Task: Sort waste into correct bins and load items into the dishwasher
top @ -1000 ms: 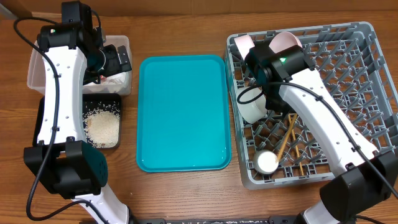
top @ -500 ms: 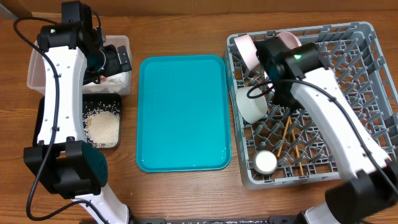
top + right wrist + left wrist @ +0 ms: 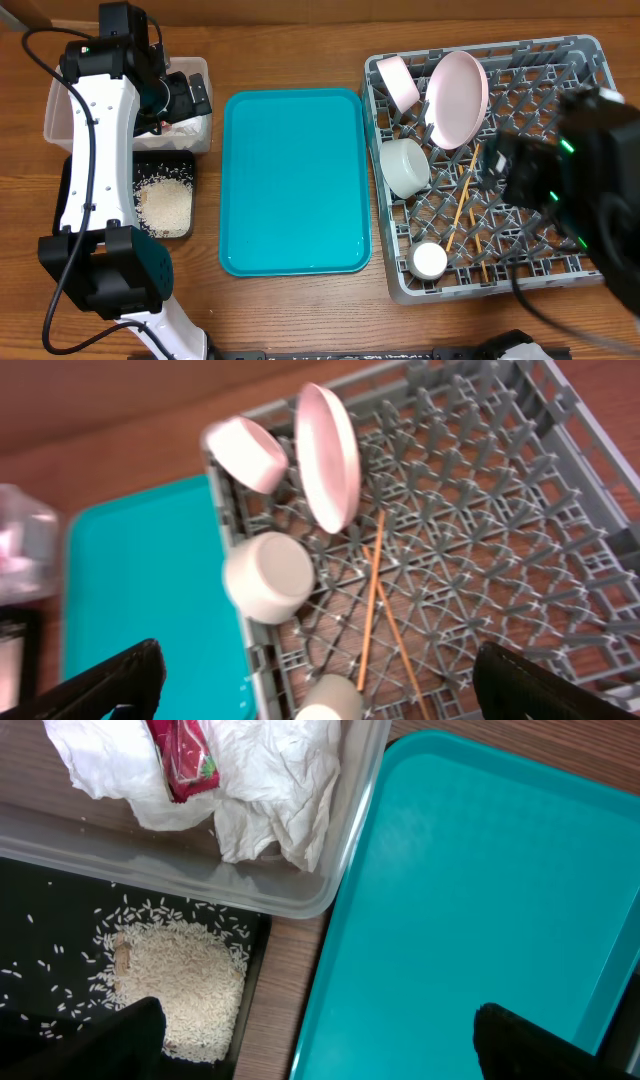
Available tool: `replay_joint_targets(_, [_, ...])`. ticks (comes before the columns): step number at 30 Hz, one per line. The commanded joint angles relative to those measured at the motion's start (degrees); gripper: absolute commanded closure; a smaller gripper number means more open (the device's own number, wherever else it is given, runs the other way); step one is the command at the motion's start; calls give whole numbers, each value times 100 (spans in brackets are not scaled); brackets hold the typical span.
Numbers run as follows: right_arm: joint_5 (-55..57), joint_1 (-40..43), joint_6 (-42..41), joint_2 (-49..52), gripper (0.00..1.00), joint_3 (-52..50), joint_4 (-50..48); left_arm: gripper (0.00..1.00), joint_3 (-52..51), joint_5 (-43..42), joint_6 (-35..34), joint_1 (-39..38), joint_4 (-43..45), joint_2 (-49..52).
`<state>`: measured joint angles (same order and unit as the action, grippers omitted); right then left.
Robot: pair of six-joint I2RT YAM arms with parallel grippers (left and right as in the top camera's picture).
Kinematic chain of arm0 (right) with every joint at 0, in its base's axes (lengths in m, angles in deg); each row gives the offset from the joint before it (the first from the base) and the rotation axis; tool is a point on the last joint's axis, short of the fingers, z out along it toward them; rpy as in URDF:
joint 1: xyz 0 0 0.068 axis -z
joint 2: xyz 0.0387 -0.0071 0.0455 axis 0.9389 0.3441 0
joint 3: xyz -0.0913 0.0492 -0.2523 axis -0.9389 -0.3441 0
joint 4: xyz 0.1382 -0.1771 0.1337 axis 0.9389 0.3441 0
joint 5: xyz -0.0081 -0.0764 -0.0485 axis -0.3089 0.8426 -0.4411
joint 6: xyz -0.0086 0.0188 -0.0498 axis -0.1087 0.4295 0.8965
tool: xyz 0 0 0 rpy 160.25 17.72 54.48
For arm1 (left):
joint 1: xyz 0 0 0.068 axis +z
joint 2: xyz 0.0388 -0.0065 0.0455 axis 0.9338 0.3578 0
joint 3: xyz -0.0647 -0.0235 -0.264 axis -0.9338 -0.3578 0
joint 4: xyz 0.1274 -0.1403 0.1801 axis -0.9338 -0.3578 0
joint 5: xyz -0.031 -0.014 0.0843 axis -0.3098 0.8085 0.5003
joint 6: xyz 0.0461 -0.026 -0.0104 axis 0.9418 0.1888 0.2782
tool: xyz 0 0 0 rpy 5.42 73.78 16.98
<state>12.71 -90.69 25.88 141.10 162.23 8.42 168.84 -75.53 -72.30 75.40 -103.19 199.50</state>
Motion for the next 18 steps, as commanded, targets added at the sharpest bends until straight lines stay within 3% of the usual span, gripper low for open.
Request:
replay_joint_targets(1, [-293,-11,76,-254,0,70,59,0,116,-17,-33,-7,11,7])
replay_joint_targets(12, [28,-9,59,-745,0,44,492,0,116,-17,-33,-4,11,7])
replay_joint_targets(18, [212,269,393,-896,0,-459,-348,0,116,-20,-33,-9,11,7])
